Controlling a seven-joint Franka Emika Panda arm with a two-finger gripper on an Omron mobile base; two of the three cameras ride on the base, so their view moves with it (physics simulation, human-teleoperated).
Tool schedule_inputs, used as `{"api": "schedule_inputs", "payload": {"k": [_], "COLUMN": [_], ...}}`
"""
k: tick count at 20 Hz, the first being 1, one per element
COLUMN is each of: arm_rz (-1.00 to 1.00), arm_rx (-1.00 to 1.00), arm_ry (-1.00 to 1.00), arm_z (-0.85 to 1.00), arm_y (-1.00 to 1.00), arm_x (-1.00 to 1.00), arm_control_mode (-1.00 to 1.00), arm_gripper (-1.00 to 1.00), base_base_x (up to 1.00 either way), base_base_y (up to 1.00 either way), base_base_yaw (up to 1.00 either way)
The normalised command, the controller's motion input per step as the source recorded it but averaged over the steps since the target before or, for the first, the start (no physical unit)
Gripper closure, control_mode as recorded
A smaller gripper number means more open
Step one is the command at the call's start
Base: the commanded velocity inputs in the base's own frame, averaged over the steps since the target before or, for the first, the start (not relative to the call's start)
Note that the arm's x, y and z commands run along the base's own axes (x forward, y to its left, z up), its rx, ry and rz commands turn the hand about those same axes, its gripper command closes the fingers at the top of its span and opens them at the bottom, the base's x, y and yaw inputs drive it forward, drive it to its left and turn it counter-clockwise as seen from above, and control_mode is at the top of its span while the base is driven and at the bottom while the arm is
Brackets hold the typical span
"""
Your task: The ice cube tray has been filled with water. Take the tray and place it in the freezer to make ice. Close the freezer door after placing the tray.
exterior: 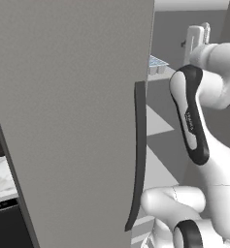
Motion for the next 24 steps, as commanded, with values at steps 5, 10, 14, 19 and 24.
{"api": "schedule_inputs", "payload": {"k": [5,10,14,19,24], "arm_rz": [0.0,0.0,0.0,0.0,0.0], "arm_rx": [-0.01,0.0,0.0,0.0,0.0], "arm_ry": [0.0,0.0,0.0,0.03,0.06], "arm_z": [0.06,0.01,0.0,0.0,0.0], "arm_y": [0.15,0.08,0.0,0.0,0.0], "arm_x": [-0.93,-0.75,-0.66,-0.41,-0.35], "arm_control_mode": [-1.0,-1.0,-1.0,-1.0,-1.0], "arm_gripper": [-1.0,-1.0,-1.0,-1.0,-1.0], "base_base_x": [0.0,0.0,0.0,0.0,0.0], "base_base_y": [0.0,0.0,0.0,0.0,0.0], "base_base_yaw": [0.0,0.0,0.0,0.0,0.0]}}
